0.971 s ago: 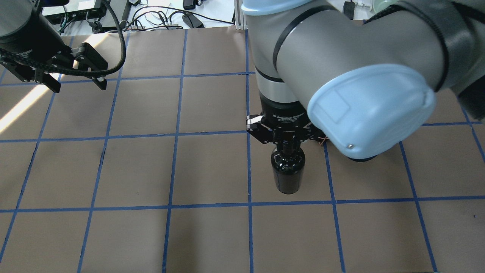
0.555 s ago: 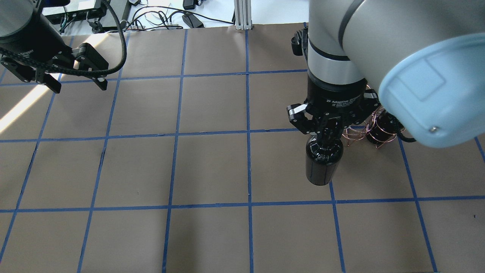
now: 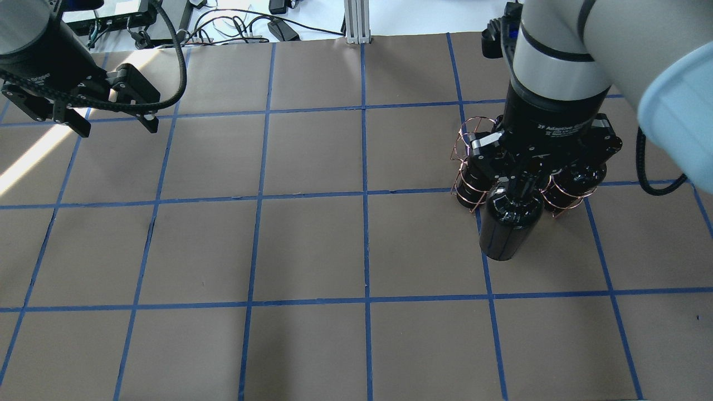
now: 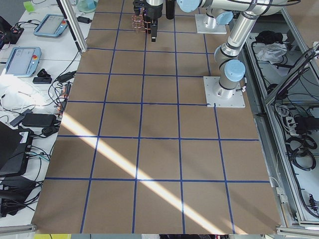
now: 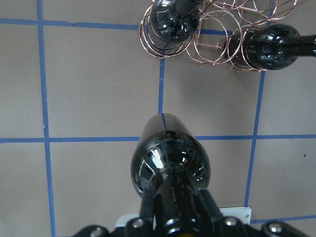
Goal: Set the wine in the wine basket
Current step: 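Lower the bottle into the empty rack slot beside the other bottles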
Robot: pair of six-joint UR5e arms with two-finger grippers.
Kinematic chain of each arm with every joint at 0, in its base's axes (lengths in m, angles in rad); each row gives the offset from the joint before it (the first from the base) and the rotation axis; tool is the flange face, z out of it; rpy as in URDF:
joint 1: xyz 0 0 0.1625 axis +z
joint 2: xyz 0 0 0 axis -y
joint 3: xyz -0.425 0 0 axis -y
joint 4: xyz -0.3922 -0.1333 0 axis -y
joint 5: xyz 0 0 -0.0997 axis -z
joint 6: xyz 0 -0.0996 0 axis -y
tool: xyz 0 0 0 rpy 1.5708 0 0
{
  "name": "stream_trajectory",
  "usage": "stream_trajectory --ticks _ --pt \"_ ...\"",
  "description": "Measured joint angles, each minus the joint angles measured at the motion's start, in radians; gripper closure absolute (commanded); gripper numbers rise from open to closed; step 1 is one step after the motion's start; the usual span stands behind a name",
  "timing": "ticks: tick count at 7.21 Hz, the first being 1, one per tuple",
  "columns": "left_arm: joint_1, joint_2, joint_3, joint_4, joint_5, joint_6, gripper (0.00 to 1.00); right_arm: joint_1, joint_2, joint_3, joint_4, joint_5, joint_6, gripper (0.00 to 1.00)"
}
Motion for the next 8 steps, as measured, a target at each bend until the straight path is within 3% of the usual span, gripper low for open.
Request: stream_trajectory --ticks 2,5,8 --pt "0.0 0.003 0.0 0.0 0.002 0.001 0.0 -0.095 -0.014 -0.001 0.003 0.004 -0.108 1.0" --pt "0.0 0.007 -0.001 -0.001 0.005 0.001 0.0 -0.233 0.005 -0.05 -0.048 0.079 -0.195 1.0" --pt "0.002 0.007 -0.001 -0.001 0.004 0.0 0.0 -0.276 0.052 -0.065 -0.113 0.05 -0.234 1.0"
